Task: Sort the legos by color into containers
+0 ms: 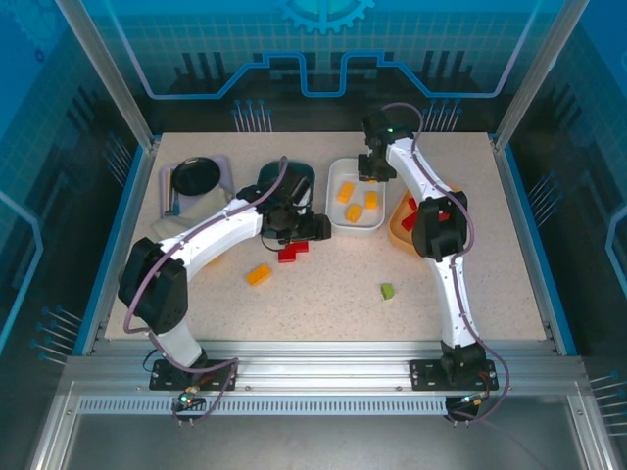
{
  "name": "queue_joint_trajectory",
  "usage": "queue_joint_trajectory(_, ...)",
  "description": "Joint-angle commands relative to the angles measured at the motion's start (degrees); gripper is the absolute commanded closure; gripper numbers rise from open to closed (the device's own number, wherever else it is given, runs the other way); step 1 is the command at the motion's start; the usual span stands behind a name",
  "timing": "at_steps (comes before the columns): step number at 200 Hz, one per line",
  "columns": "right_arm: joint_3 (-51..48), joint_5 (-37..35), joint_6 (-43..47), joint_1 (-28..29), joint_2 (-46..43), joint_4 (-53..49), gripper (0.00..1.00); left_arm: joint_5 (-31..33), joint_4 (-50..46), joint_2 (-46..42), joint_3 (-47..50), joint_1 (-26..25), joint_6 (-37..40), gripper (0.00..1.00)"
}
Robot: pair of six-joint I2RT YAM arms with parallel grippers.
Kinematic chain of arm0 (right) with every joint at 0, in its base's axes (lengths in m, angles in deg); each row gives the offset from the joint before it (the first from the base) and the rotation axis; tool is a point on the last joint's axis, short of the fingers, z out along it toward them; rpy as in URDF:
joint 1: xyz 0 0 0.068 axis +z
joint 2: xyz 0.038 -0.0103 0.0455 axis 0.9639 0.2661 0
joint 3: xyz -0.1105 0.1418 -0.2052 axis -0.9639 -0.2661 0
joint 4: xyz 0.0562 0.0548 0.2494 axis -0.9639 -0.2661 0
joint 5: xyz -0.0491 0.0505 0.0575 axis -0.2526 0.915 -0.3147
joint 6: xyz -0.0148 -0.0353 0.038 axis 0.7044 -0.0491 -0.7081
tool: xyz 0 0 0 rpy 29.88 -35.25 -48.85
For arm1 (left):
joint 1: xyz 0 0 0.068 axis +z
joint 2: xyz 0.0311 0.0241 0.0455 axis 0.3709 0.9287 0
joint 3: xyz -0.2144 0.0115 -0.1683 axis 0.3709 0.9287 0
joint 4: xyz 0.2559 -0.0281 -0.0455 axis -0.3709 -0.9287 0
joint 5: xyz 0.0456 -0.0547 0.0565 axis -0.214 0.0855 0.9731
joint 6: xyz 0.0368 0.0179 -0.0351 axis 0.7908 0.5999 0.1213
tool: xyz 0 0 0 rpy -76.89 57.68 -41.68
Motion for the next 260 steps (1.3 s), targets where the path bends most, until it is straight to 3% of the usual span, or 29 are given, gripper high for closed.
queue_joint_trajectory(1, 4.65, 1.88, -1.31, -0.29, 2.49, -3.95, 0.63, -4.42, -0.16, 3.09, -3.94, -2.2, 4.57, 0.25)
queue_joint_trajectory(42, 4.71, 2.99, -1.11, 0.0, 0.09, -3.09, 0.45, -7.27, -2.52, 8.76, -9.14, -5.54, 7.85, 0.25)
queue_joint_trajectory(85, 0.97, 4.87, -1.33, 0.0, -7.4, -2.09, 0.43, -10.72, -4.94, 15.24, -15.69, -9.71, 10.67, 0.23)
queue_joint_trajectory(102, -7.61, 3.52, -1.77, -0.11, -15.48, 0.73, 0.44, -10.71, -6.09, 17.39, -17.83, -11.8, 12.69, 0.23)
queue_joint_trajectory(135, -34.11, 1.33, -5.7, -2.63, -35.82, 10.21, 0.44, -9.16, -8.81, 21.91, -22.43, -16.14, 16.1, 0.22)
queue_joint_trajectory(178, -60.72, 3.47, -10.28, -6.37, -58.48, 12.34, 0.31, -8.01, -11.43, 27.97, -28.22, -20.77, 18.33, 0.21)
queue_joint_trajectory(213, -69.37, 4.36, -11.49, -6.48, -68.99, 8.52, 0.3, -6.44, -13.42, 32.1, -32.34, -22.37, 17.68, 0.2)
queue_joint_trajectory(260, -68.13, 3.96, -10.99, -6.76, -74.9, 3.44, 0.28, -0.26, -15.09, 36.53, -35.94, -25.51, 16.97, 0.21)
